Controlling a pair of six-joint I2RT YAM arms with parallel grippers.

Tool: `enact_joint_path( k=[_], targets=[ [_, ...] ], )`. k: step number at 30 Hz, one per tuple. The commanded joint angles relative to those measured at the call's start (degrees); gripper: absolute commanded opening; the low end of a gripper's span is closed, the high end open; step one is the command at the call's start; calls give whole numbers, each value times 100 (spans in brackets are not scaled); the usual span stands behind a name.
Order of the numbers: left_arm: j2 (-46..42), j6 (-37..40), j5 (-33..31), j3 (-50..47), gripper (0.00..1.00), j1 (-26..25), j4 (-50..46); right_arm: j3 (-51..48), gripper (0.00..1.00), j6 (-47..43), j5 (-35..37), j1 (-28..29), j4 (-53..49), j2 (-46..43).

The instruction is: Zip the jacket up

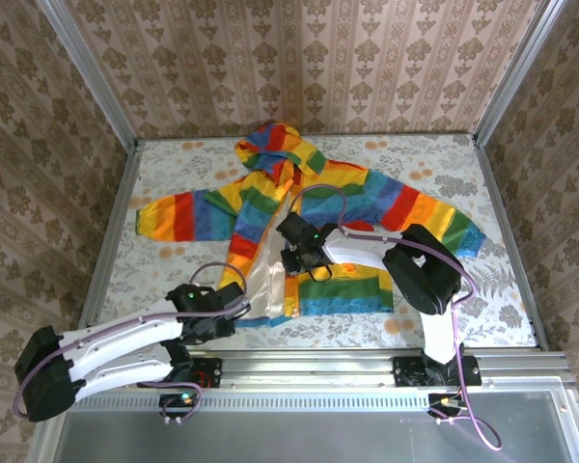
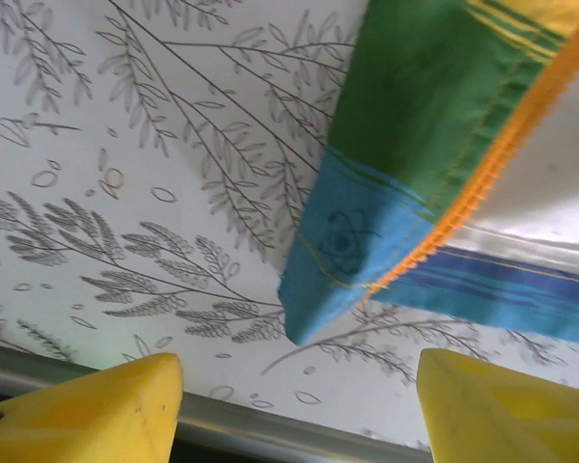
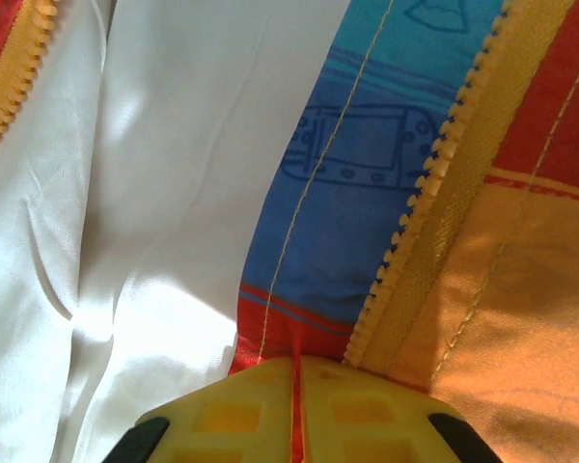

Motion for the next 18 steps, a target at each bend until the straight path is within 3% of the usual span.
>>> enact_joint_path(
  k=[1,5,7,11,13,18],
  targets=[
    [224,133,-482,133,67,9,220,-185,9,12,59,-43,-109,-41],
    [287,653,-231,-290,64,415,986,-429,8,48,96,-44,-23,-205],
    [234,889,-27,-485,54,553,1329,-533,9,67,135,-43,7,-298],
    [-81,1234,276,-574,15,559,1492,-631,8,84,158,-42,12,-403],
    [-287,1357,426,-507,3,579,1409,-640,8,89,175,-41,32,-418],
    [-767,1609,697,-83,0,614,1108,-550,8,116,116,-56,88,-378]
  ],
)
